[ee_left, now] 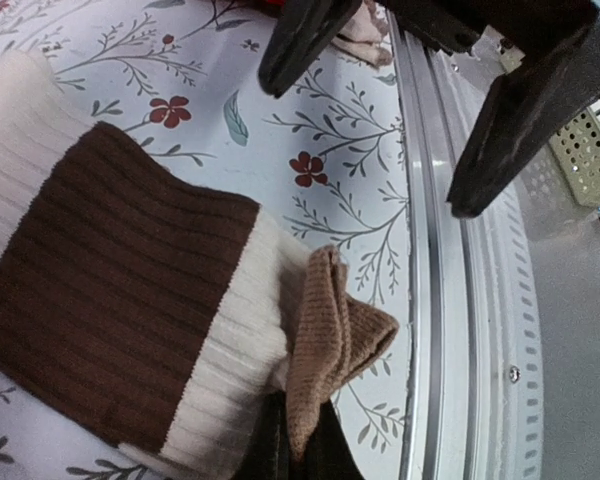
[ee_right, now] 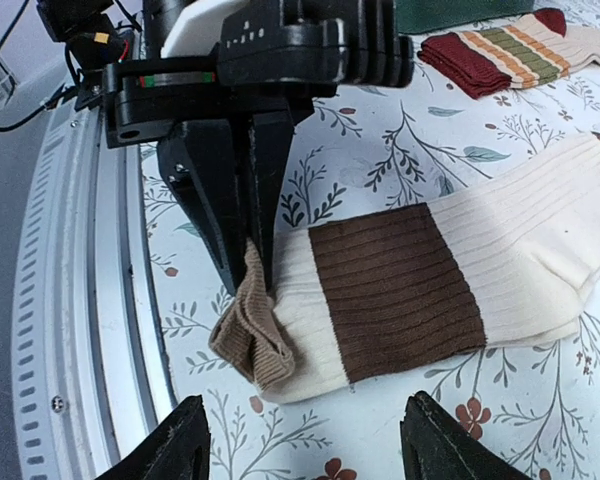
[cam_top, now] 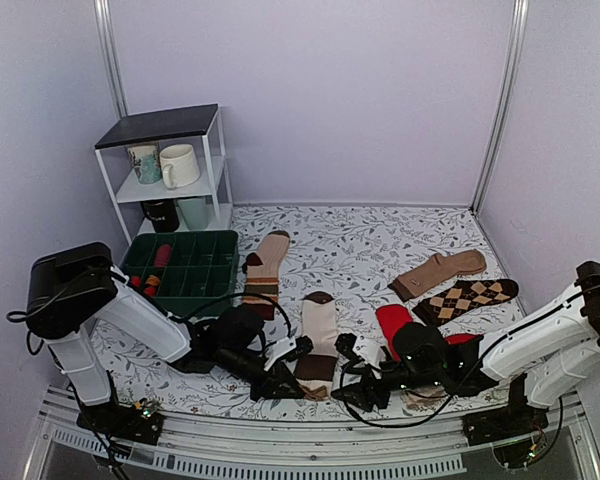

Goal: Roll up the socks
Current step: Roll a pair of socks at the center of the board.

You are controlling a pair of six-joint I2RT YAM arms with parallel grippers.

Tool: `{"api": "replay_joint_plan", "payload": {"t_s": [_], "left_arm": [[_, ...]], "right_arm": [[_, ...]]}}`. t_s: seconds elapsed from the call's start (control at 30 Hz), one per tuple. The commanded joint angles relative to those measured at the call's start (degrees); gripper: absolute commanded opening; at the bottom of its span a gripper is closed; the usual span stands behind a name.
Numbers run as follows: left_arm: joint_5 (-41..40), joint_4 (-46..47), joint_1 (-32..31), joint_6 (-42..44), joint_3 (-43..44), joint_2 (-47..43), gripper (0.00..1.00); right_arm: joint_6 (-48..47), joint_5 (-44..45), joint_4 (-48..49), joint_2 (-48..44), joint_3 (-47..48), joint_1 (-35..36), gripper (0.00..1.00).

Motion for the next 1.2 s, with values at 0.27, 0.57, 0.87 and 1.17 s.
{"api": "replay_joint_plan", "payload": {"t_s": [0.27,0.57,0.87,1.17], "left_arm": [[0.0,-5.0,0.7,-1.0,0.5,3.2,0.0],[0.1,-4.4,1.0,-0.9,0.4,3.8,0.0],[0.3,-4.0,1.1,-1.0,0.6,4.2,0.0],[0.1,-3.7,1.1,-0.9,0.2,3.9,0.0]], "right_arm": [[-5.1,-0.5,7.4,11.7,6.3,2.2,0.66],[-3.0,-4.2,6.4,13.6,7.2,4.2,0.65],[-1.9,-0.1,3.4,16.4,9.1,4.7,0.62],[0.6,6.9,1.0,17.2,10.1,4.7,0.1]]}}
